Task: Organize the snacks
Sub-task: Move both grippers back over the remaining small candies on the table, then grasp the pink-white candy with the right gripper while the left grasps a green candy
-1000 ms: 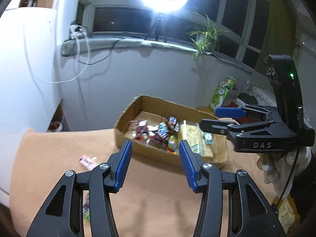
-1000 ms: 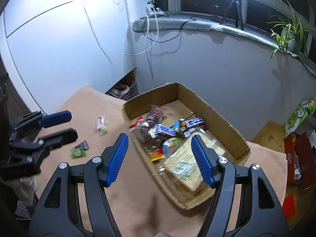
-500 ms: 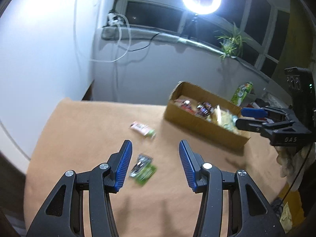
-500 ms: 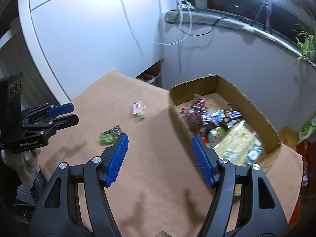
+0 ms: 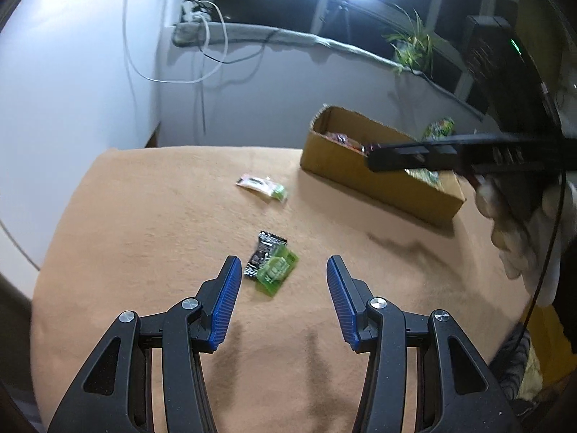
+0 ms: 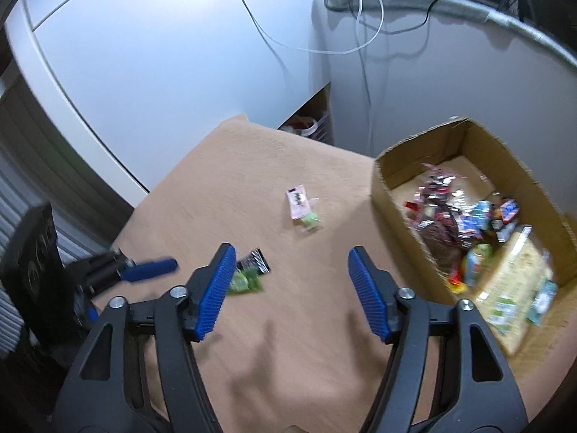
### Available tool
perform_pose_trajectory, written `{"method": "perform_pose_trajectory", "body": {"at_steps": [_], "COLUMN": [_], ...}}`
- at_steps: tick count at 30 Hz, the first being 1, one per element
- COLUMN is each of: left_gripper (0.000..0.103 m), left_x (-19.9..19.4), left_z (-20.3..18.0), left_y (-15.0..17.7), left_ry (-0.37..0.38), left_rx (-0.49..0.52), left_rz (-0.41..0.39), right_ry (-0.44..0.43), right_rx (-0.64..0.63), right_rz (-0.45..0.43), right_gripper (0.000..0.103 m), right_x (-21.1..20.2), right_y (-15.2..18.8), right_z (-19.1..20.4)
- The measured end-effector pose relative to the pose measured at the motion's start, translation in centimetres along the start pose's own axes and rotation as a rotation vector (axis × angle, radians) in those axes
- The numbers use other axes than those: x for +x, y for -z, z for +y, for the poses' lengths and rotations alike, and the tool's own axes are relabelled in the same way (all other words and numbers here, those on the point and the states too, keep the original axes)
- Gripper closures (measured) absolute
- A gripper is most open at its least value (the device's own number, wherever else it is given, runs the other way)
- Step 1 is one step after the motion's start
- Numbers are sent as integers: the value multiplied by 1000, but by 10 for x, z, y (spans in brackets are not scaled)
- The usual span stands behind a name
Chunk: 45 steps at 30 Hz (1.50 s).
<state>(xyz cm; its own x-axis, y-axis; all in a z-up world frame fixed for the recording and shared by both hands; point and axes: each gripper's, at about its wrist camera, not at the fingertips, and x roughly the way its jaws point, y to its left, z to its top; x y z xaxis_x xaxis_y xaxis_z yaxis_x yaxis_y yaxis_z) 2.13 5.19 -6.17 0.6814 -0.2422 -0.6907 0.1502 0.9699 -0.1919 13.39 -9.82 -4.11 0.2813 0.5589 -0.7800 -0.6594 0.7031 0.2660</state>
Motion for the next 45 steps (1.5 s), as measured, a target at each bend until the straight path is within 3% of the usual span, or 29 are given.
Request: {"method": "perform_pose_trajectory", "body": {"at_steps": [4, 16, 30, 33, 38, 42, 45], "left_gripper": [60, 63, 65, 65, 65, 65, 65], "left_x": [15, 40, 48, 47, 46, 47, 48], "left_z": [-2, 1, -1, -3, -9, -17, -22], "left_y": [2, 3, 8, 13, 17, 20, 23], "left_ry": [19, 38, 55, 57, 51, 56, 48], "left_rx": [23, 49, 65, 80, 104, 131, 153], "left_rz": [30, 81, 110, 120, 134, 148, 157], "right_ry": [-18, 49, 126, 137, 143, 171, 169], "right_rx": [31, 3, -29, -33, -61, -98, -95], "right_rz": [37, 119, 171, 183, 193, 202, 203], "right_gripper": [50, 53, 54, 64, 68, 82, 83], "right_x": [28, 102, 138, 144, 147, 149, 148], "right_y": [-13, -44, -55, -55, -55, -55, -54], "right_z": [1, 14, 7, 7, 11, 15, 15]}}
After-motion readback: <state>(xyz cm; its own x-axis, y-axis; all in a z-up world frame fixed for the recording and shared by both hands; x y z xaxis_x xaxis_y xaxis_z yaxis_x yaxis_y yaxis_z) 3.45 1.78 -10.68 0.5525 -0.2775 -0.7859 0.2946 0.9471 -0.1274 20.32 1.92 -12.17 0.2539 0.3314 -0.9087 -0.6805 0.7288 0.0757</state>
